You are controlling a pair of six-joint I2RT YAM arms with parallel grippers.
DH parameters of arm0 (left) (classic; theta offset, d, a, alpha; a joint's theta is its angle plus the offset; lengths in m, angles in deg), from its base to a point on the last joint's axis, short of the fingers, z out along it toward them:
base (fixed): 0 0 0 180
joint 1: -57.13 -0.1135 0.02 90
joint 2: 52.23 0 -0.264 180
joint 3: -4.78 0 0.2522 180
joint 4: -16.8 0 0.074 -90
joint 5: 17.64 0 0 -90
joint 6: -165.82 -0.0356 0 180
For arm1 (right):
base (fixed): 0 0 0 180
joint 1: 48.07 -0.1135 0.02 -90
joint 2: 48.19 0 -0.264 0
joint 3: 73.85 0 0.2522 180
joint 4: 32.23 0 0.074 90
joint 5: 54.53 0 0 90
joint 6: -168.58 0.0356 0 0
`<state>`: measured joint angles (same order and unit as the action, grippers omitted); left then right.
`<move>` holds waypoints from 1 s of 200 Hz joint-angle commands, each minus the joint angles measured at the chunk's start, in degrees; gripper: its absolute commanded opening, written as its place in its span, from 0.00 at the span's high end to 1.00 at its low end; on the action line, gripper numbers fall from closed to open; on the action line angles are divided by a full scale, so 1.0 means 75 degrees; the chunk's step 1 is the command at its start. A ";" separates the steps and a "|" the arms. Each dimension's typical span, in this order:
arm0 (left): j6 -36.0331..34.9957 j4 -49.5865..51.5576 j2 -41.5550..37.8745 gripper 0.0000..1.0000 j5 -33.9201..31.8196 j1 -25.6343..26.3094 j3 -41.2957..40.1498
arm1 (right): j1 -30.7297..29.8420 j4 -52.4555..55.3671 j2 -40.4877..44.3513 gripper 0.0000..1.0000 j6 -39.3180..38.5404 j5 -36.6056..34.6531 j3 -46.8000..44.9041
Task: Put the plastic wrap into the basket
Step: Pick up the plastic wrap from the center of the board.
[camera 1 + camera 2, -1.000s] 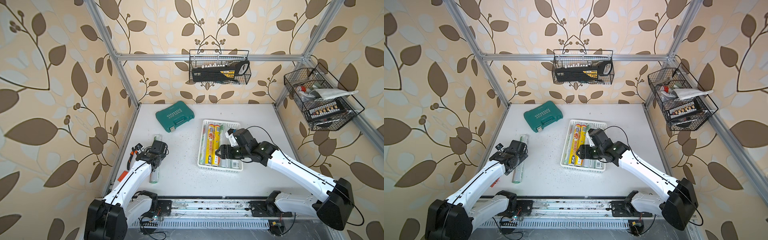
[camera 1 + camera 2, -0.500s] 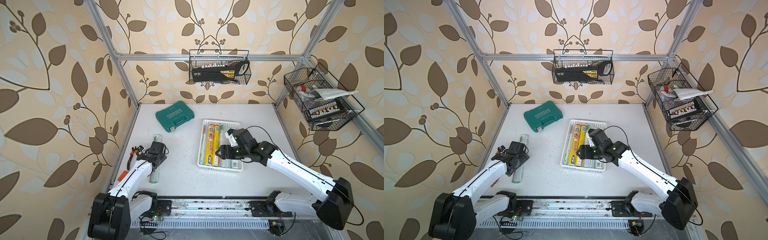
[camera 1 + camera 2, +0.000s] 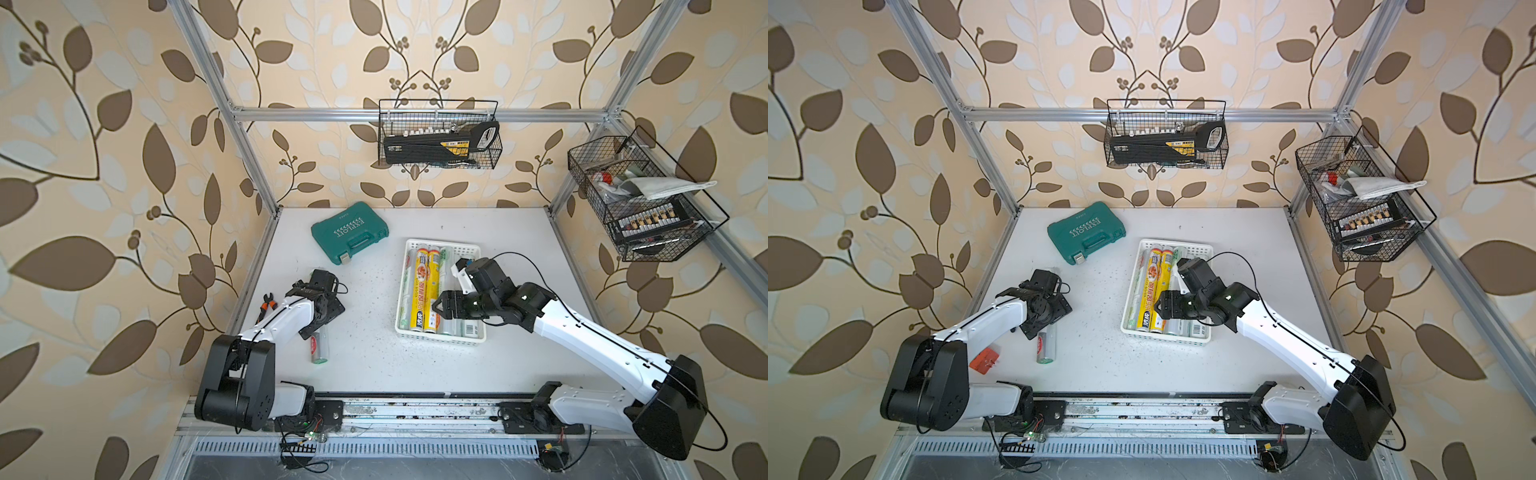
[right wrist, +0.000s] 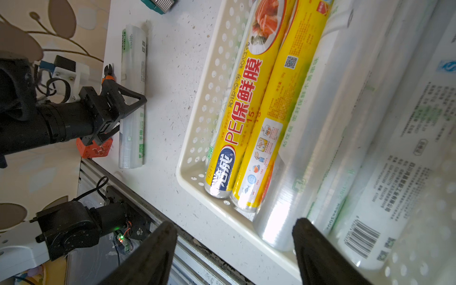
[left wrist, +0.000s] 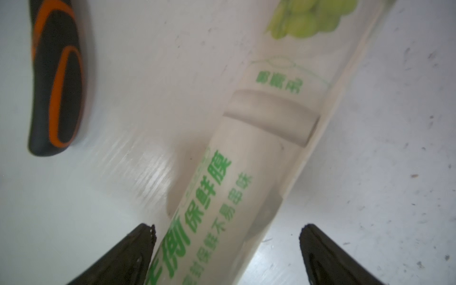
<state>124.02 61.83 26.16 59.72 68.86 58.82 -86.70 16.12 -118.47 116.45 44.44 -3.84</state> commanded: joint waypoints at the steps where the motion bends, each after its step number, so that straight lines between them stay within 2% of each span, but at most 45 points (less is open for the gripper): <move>1: -0.0440 -0.0047 0.0360 0.03 0.0244 0.0077 0.0434 | -0.0029 0.0191 -0.0004 0.23 -0.0137 -0.0172 0.0247; 28: -0.0689 0.0078 0.1060 0.05 0.0233 0.0065 0.0806 | -0.0030 0.0246 0.0008 0.23 -0.0159 -0.0210 0.0258; 72: -0.0842 -0.0063 0.1425 0.13 0.0369 0.0065 0.0958 | -0.0017 0.0349 0.0011 0.22 -0.0197 -0.0276 0.0293; 144: -0.0931 -0.0057 0.1415 0.31 0.0502 0.0111 0.1027 | 0.0178 0.0532 0.0084 0.23 -0.0320 -0.0309 0.0305; 200: -0.0781 0.0428 0.1276 0.44 0.0094 0.0723 0.1329 | 0.0622 0.0628 0.0297 0.23 -0.0447 -0.0104 0.0142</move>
<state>117.68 62.20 36.83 62.19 71.87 65.74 -83.40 19.31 -117.90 114.35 43.22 -3.60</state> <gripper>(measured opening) 0.580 0.773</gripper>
